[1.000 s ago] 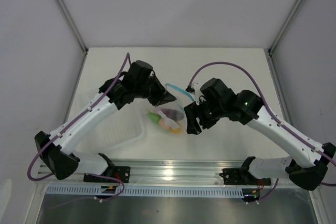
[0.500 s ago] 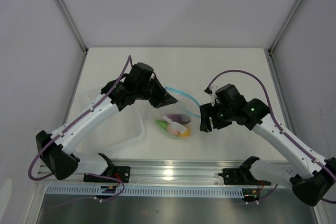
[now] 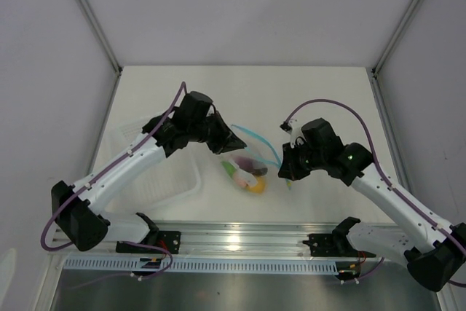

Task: Place the food in the zip-top bag and seal the zipper
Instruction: Adjust the zipper food storage bag at the center of the board.

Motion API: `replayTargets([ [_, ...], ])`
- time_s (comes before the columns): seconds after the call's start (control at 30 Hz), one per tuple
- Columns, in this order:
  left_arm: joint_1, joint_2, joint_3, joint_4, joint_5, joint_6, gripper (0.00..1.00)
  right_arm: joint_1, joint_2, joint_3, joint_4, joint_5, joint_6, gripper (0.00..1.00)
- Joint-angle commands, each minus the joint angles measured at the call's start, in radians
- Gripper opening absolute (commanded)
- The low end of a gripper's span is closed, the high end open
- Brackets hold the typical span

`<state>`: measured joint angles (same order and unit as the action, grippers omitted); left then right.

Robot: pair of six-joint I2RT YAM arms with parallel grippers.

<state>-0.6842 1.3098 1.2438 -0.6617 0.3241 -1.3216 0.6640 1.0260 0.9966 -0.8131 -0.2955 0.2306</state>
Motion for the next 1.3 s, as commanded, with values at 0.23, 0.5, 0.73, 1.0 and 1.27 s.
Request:
replayTargets([
  [0.23, 0.020, -0.129, 0.026, 0.114, 0.019, 0.558, 0.86, -0.035, -0.046, 0.074, -0.020, -0.086, -0.065, 0.00],
  [0.5, -0.144, -0.170, 0.100, 0.217, 0.038, 1.163, 0.99, -0.030, 0.003, 0.129, -0.084, -0.278, -0.135, 0.00],
  [0.73, -0.207, -0.244, -0.058, 0.454, 0.167, 1.626, 1.00, -0.003, 0.029, 0.139, -0.109, -0.355, -0.132, 0.00],
  [1.0, -0.225, -0.248, -0.204, 0.589, 0.328, 1.820, 1.00, 0.005, 0.037, 0.175, -0.164, -0.387, -0.122, 0.00],
  [1.27, -0.262, -0.153, -0.202, 0.616, 0.398, 1.872, 1.00, 0.014, 0.040, 0.185, -0.158, -0.438, -0.091, 0.00],
])
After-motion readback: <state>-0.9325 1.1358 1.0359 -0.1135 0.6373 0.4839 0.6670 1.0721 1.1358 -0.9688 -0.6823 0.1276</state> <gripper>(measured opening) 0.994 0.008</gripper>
